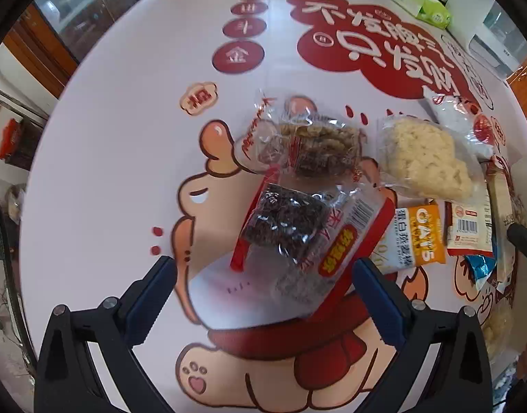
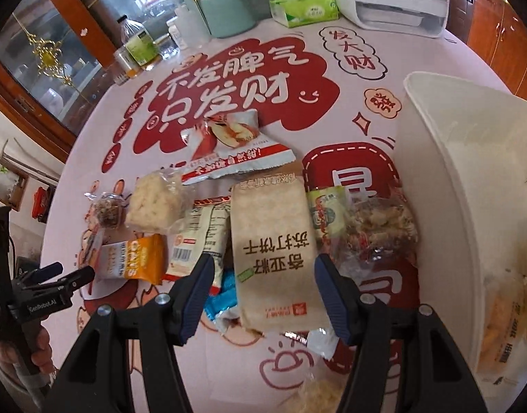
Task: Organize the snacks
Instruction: 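Move both tools back over the snack pile, then grasp a dark nut pack with the left tool while the right grasps a biscuit bag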
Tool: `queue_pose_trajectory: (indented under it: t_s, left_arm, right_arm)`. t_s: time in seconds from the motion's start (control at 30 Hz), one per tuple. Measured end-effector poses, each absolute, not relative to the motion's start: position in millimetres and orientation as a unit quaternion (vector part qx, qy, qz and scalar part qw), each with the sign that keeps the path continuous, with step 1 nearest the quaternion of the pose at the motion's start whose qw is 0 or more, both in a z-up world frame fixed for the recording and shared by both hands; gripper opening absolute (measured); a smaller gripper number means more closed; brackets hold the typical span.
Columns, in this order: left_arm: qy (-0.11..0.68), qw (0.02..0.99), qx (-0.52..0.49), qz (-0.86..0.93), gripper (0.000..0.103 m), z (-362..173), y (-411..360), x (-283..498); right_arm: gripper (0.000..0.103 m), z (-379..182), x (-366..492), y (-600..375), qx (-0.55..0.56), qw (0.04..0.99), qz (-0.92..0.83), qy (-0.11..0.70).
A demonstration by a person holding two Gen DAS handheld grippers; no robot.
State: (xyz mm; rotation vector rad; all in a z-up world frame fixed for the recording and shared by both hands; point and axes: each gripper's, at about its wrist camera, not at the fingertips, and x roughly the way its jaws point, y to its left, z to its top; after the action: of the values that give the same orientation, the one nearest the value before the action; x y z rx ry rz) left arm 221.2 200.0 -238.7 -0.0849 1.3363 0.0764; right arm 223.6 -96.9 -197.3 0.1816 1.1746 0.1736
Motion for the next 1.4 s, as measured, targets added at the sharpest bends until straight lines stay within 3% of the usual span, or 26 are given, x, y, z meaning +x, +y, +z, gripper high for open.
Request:
queue_pose_trajectory:
  t_s: [0.4,1.03,1.13,1.2,1.23,1.27,1.4]
  left_arm:
    - [0.635,0.771,-0.051,-0.002,0.101,-253.0,190.1,234.9]
    - [0.633,0.768,-0.097,0.004,0.103,-263.1,223.1,249.6]
    - [0.625,0.773,-0.105,-0.010,0.095,-262.3,225.8,246.4]
    - [0.618,0.778,-0.105,-0.032,0.069,-256.7,221.6,245.0]
    - [0.619,0.776,-0.113,-0.044,0.063,-255.1,219.5,245.5]
    - [0.619,0.773,-0.126,-0.058,0.046,-254.3,218.4,246.2]
    - [0.614,0.777,-0.124,-0.065,0.042,-253.8,207.3,248.9]
  right_arm:
    - [0.061,-228.5,245.4,-80.6,0.043,0.810,0.062,0.582]
    - [0.055,-231.1,247.3,-75.8,0.020,0.811,0.068,0.580]
    - [0.055,-231.2,247.2,-75.6,0.019,0.812,0.069,0.580]
    - [0.055,-231.3,247.2,-75.6,0.019,0.812,0.069,0.580]
    - [0.055,-231.4,247.3,-75.5,0.020,0.812,0.068,0.580]
    - [0.055,-231.6,247.2,-75.4,0.019,0.812,0.068,0.580]
    - [0.054,-231.6,246.9,-74.2,0.015,0.813,0.067,0.578]
